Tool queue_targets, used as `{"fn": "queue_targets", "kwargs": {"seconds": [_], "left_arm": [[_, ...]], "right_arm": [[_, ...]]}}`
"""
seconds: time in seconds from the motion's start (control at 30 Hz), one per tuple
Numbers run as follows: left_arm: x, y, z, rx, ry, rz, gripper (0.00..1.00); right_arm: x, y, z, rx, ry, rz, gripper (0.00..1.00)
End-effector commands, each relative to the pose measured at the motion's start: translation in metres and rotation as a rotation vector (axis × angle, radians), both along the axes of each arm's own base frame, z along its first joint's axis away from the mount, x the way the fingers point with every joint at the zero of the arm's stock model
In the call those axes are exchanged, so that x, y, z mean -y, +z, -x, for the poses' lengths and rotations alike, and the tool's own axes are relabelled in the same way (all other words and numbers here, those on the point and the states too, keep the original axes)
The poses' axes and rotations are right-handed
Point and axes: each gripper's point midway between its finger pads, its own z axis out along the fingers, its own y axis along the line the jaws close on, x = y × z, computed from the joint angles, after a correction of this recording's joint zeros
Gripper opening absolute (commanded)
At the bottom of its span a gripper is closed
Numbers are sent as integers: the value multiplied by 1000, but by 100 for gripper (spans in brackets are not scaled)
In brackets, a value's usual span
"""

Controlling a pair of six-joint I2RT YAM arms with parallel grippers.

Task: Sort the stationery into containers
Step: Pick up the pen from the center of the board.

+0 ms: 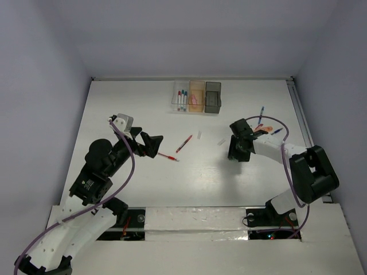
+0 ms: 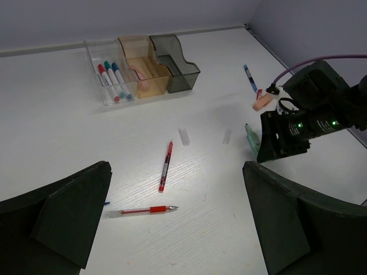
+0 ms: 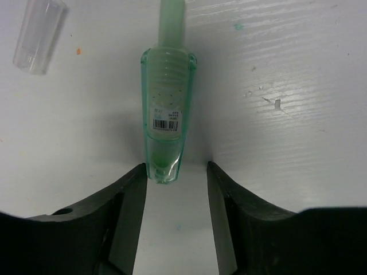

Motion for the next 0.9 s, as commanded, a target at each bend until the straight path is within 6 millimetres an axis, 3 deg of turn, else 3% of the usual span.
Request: {"fn": "queue_targets", "kwargs": {"seconds": [0.0,0.23,0.37,0.5,0.6,0.73,0.87], "left_arm": [[4,12,0,46,-17,32,99],[6,12,2,43,-26,36,99],[7,12,2,41,-28,42,99],[20,14,9,32,-101,72,95],[33,15,13,15,-170,108,83],[51,21,15,-22,-244,183,79],[73,12,4,-131,-285,293,79]], "right_arm": [[-6,2,-12,27,5,20,50],[-8,1,-11,21,11,37,31],[-5,11,-9,41,12,55,18],[-9,52,-8,145,34,14,14],[-22,79,-1,207,78,-46,13],[-58,130,5,339,168,-198,13],[-95,153,5,412,265,-284,13]]}}
